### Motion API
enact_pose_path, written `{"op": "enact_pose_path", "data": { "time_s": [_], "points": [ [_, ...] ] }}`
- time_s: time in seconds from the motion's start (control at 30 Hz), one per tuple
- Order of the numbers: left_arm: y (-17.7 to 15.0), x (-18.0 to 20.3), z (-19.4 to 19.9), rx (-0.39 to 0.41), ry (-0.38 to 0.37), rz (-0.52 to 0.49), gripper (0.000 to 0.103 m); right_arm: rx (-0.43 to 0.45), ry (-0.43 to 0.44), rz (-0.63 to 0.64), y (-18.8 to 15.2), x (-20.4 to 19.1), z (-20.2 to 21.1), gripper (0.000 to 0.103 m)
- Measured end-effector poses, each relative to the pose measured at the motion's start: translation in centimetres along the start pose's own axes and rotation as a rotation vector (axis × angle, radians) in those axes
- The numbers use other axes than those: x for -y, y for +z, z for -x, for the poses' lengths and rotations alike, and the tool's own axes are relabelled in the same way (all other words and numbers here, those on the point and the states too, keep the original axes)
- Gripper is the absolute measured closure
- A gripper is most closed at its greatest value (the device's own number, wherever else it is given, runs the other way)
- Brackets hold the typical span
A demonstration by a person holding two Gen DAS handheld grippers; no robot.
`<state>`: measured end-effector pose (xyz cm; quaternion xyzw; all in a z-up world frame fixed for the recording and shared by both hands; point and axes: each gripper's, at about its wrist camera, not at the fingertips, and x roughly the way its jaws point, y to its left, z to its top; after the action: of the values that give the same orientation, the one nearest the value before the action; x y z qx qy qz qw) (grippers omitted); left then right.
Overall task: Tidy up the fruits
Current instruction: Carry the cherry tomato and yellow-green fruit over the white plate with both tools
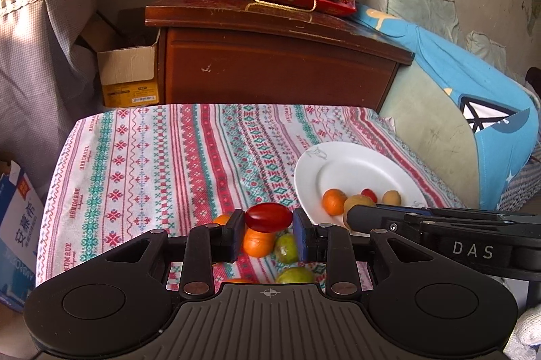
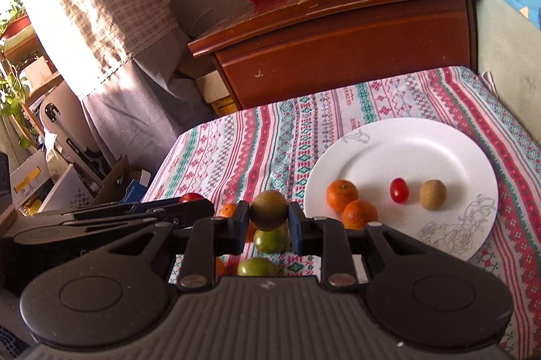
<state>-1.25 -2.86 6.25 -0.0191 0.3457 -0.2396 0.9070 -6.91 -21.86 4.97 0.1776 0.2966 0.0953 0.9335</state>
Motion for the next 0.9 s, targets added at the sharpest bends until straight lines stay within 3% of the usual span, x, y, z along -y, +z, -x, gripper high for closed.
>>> {"op": "enact_pose_path", "data": {
  "time_s": [0.4,0.9],
  "points": [
    [2.2,2.8,-2.0,0.035,-0.050,0.007,0.075,0.081,-0.061,-0.030,2.8,2.7,1.4,0.078],
    [3.3,5.1,-6.9,0.002,-0.079,0.019,0.075,0.056,-0.141,-0.210,3.6,8.3,0.2,0.078]
  ]
}}
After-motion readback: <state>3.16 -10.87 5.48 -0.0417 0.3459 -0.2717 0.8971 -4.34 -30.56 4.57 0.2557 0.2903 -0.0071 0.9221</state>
